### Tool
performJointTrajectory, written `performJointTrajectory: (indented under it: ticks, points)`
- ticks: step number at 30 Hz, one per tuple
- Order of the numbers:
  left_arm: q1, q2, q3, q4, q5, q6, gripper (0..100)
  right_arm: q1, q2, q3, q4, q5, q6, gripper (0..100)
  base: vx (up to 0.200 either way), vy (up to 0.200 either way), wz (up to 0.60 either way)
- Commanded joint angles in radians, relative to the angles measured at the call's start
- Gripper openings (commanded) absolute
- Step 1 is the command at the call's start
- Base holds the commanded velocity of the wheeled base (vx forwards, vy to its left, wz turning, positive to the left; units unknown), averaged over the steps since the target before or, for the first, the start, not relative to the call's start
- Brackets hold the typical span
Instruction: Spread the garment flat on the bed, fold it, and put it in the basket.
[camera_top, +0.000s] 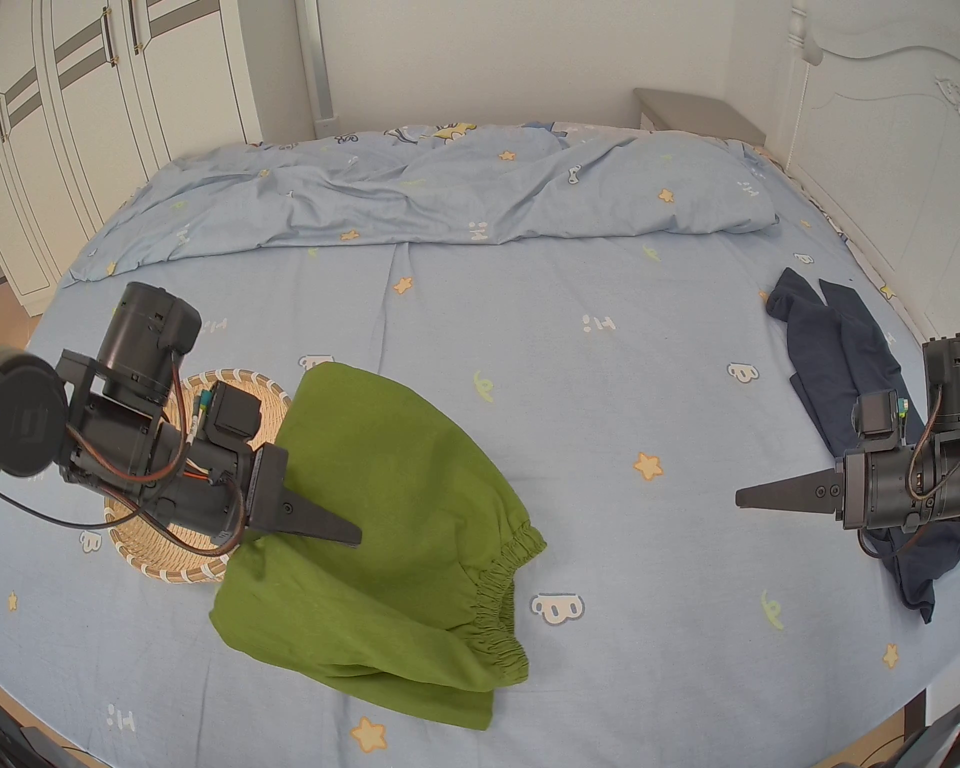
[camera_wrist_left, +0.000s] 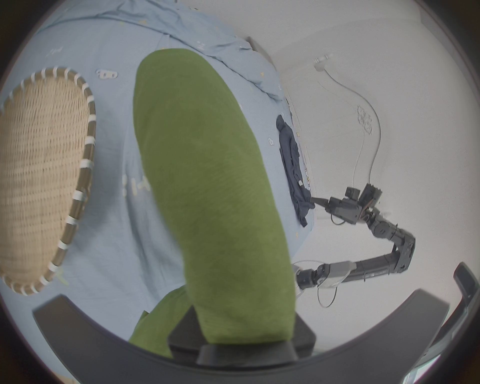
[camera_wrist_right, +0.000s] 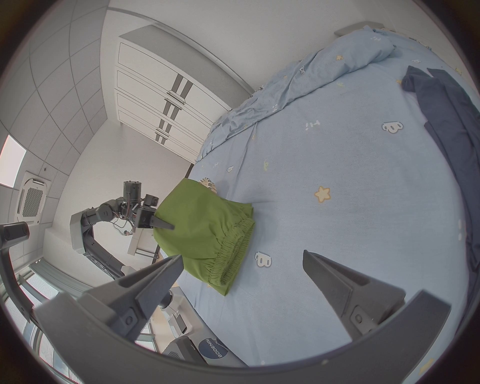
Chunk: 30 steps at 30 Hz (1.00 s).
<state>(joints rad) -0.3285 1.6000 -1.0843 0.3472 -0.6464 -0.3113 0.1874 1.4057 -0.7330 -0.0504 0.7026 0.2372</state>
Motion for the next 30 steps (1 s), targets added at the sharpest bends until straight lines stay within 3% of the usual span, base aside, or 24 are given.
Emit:
performJointTrajectory:
  ticks: [1,4,8,12,14,17,19,22,27,30]
  points:
    - [0.072,-0.015,-0.186,0.197,0.014,0.181,0,0.017,-0.005,0.004,-0.002,-0.025,-0.001,100,0.0,0.0,0.0]
    - [0.109,-0.037,-0.195,0.233,0.051,0.278,0,0.018,-0.005,0.006,-0.002,-0.026,-0.001,100,0.0,0.0,0.0]
    - [0.132,-0.071,-0.197,0.225,0.091,0.297,0,0.027,-0.005,0.007,-0.003,-0.028,-0.001,100,0.0,0.0,0.0]
    - [0.175,-0.15,-0.157,0.131,0.1,0.293,0,0.029,-0.005,0.009,-0.003,-0.028,-0.001,100,0.0,0.0,0.0]
    - [0.204,-0.184,-0.109,0.022,0.097,0.29,0,0.029,-0.005,0.009,-0.003,-0.029,-0.001,100,0.0,0.0,0.0]
    - [0.24,-0.204,-0.045,-0.142,0.1,0.255,0,0.03,-0.007,0.009,-0.003,-0.029,-0.001,100,0.0,0.0,0.0]
    - [0.252,-0.209,-0.032,-0.18,0.099,0.232,0,0.03,-0.007,0.009,-0.003,-0.029,-0.001,100,0.0,0.0,0.0]
    - [0.292,-0.216,0.004,-0.33,0.088,0.13,0,0.029,-0.008,0.009,-0.003,-0.029,-0.001,100,0.0,0.0,0.0]
    - [0.385,-0.175,0.038,-0.464,0.079,0.116,0,0.029,-0.01,0.007,-0.003,-0.029,-0.001,100,0.0,0.0,0.0]
    - [0.427,-0.107,0.041,-0.475,0.059,0.086,0,0.029,-0.008,0.007,-0.003,-0.029,-0.001,100,0.0,0.0,0.0]
